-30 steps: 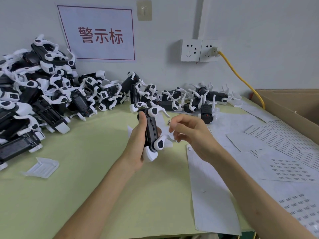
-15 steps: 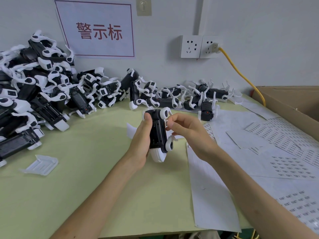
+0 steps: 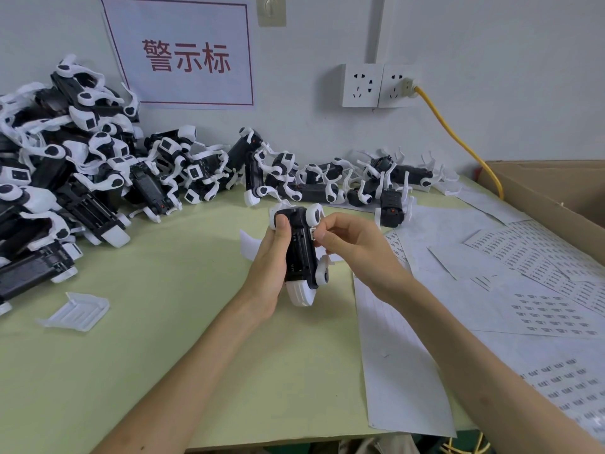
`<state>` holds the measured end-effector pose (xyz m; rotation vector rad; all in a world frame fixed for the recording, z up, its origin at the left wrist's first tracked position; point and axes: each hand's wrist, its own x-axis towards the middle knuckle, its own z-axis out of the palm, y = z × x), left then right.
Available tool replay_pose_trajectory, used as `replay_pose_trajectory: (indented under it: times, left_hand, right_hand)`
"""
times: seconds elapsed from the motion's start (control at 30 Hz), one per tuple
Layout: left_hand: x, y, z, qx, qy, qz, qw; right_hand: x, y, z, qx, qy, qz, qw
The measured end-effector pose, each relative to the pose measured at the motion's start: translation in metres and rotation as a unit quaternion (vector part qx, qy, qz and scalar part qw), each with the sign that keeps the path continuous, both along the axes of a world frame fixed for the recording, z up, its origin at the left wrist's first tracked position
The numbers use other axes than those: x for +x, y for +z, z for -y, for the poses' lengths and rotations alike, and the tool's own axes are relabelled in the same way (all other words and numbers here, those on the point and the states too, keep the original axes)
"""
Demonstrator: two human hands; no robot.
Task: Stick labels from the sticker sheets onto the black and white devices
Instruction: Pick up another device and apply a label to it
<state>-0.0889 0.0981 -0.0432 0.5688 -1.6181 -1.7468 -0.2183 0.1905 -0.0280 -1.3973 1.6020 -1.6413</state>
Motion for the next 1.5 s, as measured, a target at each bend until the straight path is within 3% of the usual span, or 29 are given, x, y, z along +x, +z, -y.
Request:
replay_pose_trajectory:
  times: [1.5]
  left_hand:
    - [-0.002, -0.0064, 0.001, -0.02, -0.006, -0.016, 1.0]
  right_hand:
    - [-0.0006, -0.0015, 0.0018, -0.007, -0.035, -0.011, 0.999]
